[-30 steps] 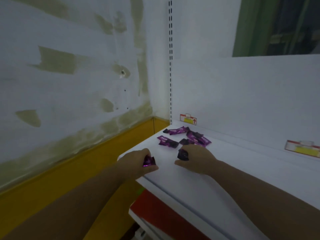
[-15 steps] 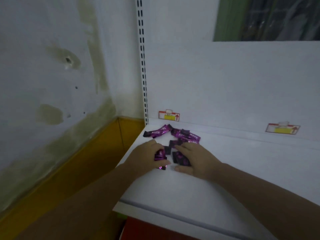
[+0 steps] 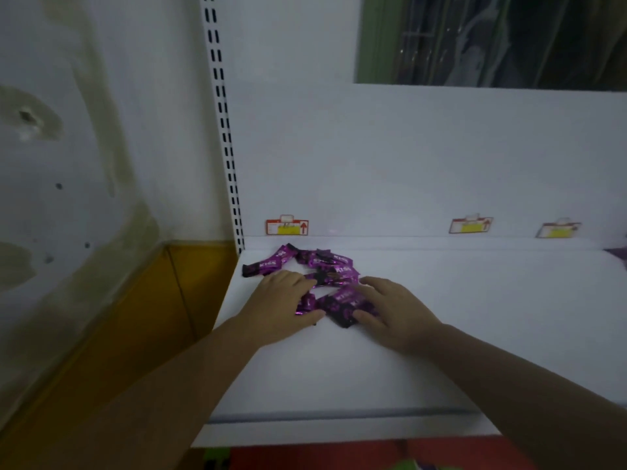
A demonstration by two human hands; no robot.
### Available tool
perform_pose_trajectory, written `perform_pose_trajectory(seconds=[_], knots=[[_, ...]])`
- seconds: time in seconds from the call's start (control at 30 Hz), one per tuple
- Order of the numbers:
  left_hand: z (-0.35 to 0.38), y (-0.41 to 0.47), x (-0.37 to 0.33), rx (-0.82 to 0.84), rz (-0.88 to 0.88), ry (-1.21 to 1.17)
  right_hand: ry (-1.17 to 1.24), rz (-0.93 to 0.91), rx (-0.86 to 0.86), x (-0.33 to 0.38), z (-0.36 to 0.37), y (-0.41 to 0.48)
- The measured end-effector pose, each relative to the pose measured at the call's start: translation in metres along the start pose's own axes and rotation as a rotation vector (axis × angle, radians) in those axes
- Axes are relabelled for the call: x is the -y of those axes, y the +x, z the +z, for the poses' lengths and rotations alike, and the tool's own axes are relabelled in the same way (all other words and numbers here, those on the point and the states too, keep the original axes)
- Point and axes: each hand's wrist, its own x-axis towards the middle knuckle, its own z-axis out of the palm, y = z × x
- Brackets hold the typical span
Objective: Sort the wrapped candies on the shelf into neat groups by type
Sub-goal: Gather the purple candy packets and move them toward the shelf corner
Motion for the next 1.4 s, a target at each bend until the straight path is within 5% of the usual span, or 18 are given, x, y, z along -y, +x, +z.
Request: perform_pose_trajectory(seconds=[0.33,0.77,1.4], knots=[[-0.020,-0.014,-0.046,0.035,0.011,0.058,-0.068,0.052,0.018,-0.028,-0.019,-0.052],[0.011,0.066,-0.288,0.111,0.180,0.008,-0.142,0.197,0.087,-0.121,-0.103,-0.240],[0.108,0.271,-0.488,0.169,0.444,-0.070,-0.223,0.511,0.056,-0.355,-0.168,-0.353]])
